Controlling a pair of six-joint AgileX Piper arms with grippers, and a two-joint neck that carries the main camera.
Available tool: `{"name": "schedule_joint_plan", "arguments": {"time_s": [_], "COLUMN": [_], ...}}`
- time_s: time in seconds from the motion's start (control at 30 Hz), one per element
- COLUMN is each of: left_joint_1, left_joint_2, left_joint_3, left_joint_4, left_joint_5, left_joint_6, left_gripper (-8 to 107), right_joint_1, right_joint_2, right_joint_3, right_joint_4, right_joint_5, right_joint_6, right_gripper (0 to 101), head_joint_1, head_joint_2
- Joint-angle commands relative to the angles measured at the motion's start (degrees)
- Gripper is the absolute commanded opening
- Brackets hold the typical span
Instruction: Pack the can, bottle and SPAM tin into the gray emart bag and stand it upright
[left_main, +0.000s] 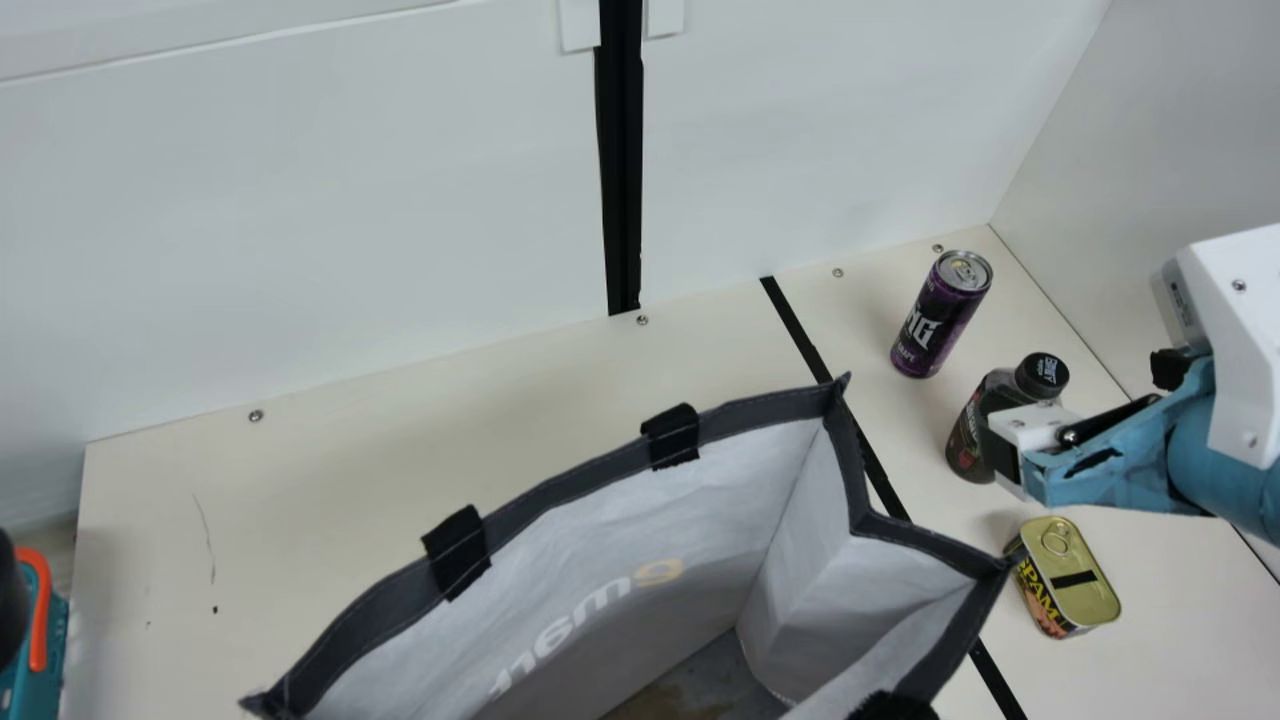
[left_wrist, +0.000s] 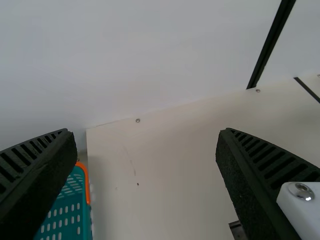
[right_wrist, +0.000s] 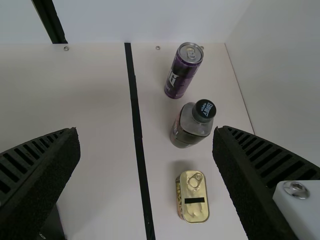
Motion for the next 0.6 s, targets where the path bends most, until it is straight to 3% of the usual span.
{"name": "schedule_joint_plan", "arguments": {"time_s": [0.0, 0.57], "left_joint_1": [-0.1, -4.1], "left_joint_2": [0.6, 6.3], "left_joint_3": [-1.7, -13.0], "left_joint_4": [-1.6, -9.5], "left_joint_5": [0.5, 3.7], "left_joint_6": [0.9, 5.3], "left_gripper": [90, 90], "right_joint_1": [0.0, 0.0], "right_joint_2": [0.0, 0.0], "right_joint_3": [0.0, 0.0], "right_joint_4": [0.0, 0.0], "right_joint_5": [0.0, 0.0], "right_joint_6": [0.0, 0.0], "right_gripper": [95, 95], "head_joint_1": [-1.3, -1.3], "head_joint_2": [-0.1, -0.1]}}
